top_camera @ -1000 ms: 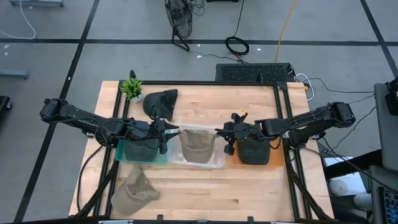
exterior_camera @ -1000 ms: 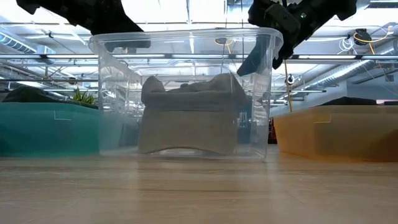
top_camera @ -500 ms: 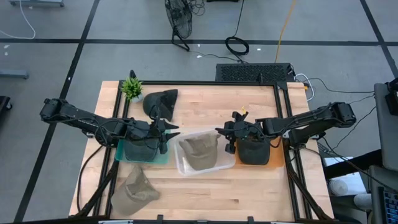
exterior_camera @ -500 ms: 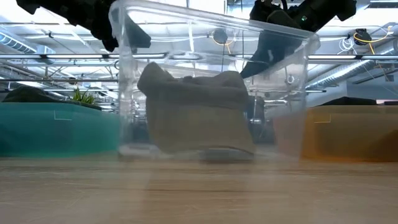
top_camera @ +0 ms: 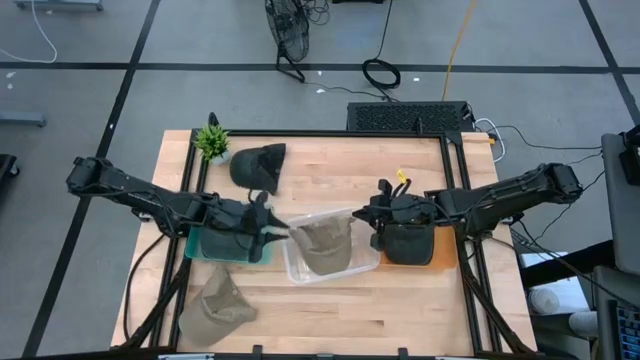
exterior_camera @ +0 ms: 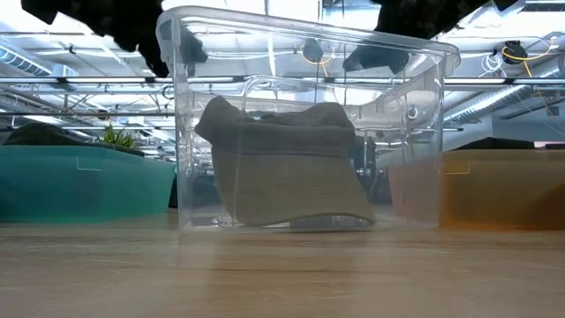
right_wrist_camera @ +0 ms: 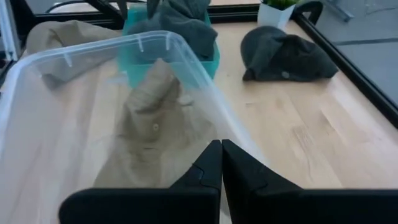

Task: Pick & Place hat
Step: Adjust the transparent bin

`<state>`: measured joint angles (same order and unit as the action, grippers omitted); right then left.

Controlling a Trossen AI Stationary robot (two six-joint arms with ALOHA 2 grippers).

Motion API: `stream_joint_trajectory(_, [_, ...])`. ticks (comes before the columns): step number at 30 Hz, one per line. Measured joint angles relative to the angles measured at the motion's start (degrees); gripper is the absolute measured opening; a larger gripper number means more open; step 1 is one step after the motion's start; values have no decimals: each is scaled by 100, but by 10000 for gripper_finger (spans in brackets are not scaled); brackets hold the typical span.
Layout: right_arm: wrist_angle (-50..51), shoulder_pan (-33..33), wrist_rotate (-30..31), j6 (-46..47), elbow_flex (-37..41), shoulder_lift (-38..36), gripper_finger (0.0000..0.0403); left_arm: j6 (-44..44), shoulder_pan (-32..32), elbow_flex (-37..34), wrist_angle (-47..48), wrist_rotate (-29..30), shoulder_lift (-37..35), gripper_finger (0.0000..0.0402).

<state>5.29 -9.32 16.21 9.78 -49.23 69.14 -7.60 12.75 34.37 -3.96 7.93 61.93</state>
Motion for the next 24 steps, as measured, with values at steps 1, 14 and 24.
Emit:
stream_joint_trajectory(1, [-3,-38,-1,-1,0,0,0,12,50,-2,34,-8,63,127])
stream_joint_trajectory(14, [-77,-1736,-45,-368,-767,315,0,1521,736,293,-1086,-555,134,127])
stream_joint_trajectory(24, [1657,-2147,337,-428,-2497,1827,43,1704,956,297,-1634,183,123,127])
